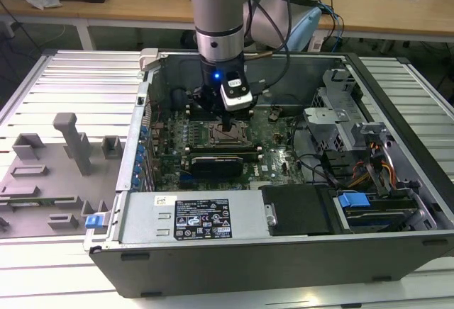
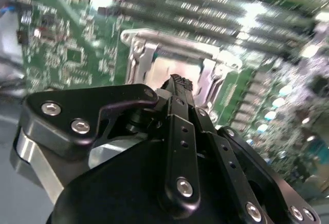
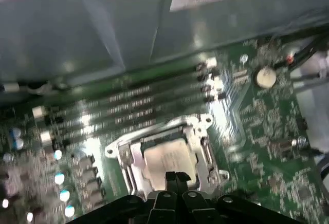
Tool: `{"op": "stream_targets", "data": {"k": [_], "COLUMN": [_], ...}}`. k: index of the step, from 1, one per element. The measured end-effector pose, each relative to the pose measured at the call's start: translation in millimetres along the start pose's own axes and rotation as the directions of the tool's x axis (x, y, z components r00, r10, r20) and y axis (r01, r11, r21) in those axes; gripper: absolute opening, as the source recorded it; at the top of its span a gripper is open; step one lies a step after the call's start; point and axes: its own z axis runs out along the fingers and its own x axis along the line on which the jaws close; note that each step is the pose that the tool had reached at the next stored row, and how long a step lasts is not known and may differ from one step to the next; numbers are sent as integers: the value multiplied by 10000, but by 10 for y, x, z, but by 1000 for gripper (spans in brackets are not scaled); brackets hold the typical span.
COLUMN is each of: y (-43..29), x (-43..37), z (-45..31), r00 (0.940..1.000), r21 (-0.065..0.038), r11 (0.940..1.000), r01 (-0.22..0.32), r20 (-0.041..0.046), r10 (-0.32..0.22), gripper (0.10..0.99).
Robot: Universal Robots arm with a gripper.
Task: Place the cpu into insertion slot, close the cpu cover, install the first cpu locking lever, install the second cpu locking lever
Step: 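Install the first cpu locking lever, then install the second cpu locking lever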
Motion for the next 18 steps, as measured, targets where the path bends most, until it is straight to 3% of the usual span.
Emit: {"op": "stream_targets", "data": {"k": [2, 3, 6, 10, 18], "y": [5, 12, 12, 18, 19], "x": [-17, -38, -40, -66, -67], "z": [3, 8, -1, -210, -216], "r00": [10000, 9990, 9961, 9958, 9958], "r21": [-8, -52, -87, -67, -64], "r11": [10000, 9990, 9961, 9958, 9958], "r01": [92, 452, 880, 914, 914], "r20": [-7, -19, -58, -57, -56], "r10": [-92, -452, -881, -914, -914], "gripper": [106, 106, 106, 106, 106]}}
